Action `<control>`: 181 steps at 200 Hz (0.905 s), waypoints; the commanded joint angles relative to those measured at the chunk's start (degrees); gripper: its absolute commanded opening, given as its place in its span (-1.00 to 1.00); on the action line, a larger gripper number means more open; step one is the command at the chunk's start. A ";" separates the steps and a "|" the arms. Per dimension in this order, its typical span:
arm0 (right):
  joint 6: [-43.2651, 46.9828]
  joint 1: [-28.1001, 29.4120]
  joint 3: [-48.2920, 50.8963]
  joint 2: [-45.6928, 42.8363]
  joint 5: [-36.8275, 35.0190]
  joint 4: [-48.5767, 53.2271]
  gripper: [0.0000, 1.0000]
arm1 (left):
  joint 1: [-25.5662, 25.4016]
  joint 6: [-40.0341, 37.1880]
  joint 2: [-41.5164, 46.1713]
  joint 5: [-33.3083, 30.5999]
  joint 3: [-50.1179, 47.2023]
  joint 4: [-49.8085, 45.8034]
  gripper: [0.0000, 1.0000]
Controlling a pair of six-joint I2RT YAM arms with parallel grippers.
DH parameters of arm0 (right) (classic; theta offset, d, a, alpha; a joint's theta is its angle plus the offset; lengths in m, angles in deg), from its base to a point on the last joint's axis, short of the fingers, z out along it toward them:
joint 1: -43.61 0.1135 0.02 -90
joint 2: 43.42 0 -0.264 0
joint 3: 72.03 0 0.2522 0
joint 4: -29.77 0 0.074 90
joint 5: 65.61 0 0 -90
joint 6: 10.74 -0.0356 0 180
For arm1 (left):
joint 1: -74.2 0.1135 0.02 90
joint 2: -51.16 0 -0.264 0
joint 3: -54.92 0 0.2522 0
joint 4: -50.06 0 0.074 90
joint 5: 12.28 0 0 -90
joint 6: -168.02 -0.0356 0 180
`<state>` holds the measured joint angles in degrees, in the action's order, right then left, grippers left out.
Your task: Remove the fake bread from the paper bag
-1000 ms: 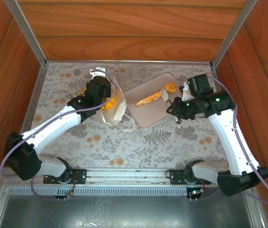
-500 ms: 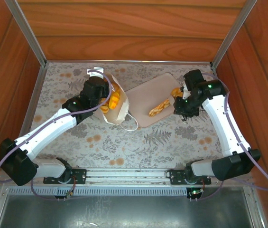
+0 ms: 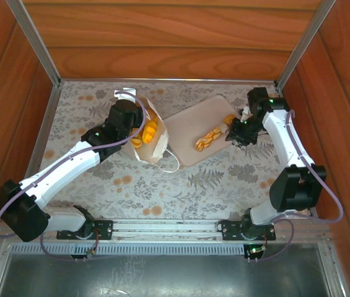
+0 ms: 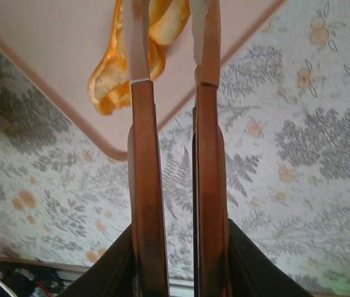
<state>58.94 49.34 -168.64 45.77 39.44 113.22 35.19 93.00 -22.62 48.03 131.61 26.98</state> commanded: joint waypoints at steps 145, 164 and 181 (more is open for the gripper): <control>-2.56 -4.76 -0.79 8.16 15.63 -10.10 0.04 | 0.60 -1.27 0.21 -0.62 1.29 1.94 -1.00; -2.50 -4.78 -0.27 7.10 16.29 -10.02 -0.01 | 0.62 -1.27 0.21 -0.79 1.39 1.69 -1.00; -2.54 -4.79 0.99 4.72 17.27 -10.10 -0.04 | 0.58 -1.29 0.39 -0.81 1.29 1.82 -1.00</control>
<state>56.21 45.02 -168.66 55.21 53.12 102.71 35.21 91.97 -22.75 48.03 131.61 26.98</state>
